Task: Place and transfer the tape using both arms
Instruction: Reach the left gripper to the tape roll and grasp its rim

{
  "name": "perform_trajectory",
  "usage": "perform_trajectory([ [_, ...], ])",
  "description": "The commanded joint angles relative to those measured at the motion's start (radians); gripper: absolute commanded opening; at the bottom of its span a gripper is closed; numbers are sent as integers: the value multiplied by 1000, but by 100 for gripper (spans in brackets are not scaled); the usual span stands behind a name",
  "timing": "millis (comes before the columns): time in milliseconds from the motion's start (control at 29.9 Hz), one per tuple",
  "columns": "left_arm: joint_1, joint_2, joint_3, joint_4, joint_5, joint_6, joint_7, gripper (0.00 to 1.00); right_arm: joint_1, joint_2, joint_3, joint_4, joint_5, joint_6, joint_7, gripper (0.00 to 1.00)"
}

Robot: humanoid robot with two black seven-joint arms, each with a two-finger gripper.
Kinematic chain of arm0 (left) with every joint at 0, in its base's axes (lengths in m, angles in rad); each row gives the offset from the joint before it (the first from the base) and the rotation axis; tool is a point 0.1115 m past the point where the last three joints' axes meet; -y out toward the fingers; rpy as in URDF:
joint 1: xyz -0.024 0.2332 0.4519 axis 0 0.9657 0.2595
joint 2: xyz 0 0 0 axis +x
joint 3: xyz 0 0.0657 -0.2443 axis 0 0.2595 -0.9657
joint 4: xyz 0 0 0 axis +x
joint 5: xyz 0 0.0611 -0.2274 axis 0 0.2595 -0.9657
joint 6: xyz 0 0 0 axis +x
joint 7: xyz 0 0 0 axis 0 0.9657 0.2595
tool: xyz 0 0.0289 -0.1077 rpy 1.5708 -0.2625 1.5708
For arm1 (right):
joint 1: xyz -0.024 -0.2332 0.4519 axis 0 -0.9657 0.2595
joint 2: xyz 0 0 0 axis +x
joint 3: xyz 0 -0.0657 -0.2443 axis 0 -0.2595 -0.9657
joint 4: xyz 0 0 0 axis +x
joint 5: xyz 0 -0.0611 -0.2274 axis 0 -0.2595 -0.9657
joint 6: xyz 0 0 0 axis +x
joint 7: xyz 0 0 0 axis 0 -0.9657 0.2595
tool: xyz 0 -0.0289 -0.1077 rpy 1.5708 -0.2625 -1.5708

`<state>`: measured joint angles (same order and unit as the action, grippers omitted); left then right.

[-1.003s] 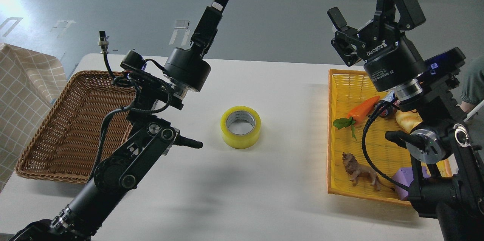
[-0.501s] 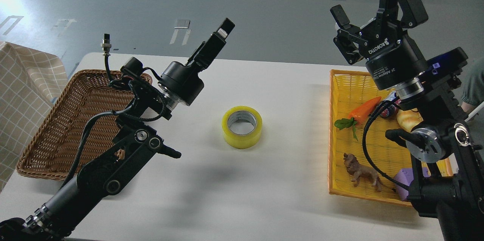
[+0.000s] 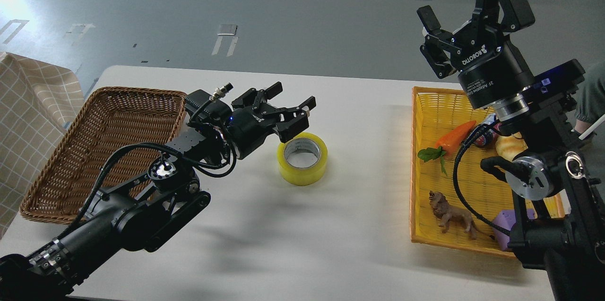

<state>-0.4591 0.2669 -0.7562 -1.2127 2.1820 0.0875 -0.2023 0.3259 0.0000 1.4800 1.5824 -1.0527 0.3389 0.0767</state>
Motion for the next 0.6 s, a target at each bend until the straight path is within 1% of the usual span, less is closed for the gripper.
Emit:
perform_trajectory([
  [0, -6, -3, 44, 68, 0, -2, 1, 98, -7, 0, 2, -1, 0, -38, 0, 100],
  [100, -7, 0, 75, 107, 0, -2, 1, 98, -7, 0, 0, -2, -1, -81, -2, 100],
  [368, -6, -9, 81, 186, 0, -3, 4, 98, -11, 0, 0, -1, 0, -83, -2, 100],
  [568, -4, -17, 78, 190, 0, -15, 6, 98, 2, 0, -1, -1, 0, -83, -2, 100],
])
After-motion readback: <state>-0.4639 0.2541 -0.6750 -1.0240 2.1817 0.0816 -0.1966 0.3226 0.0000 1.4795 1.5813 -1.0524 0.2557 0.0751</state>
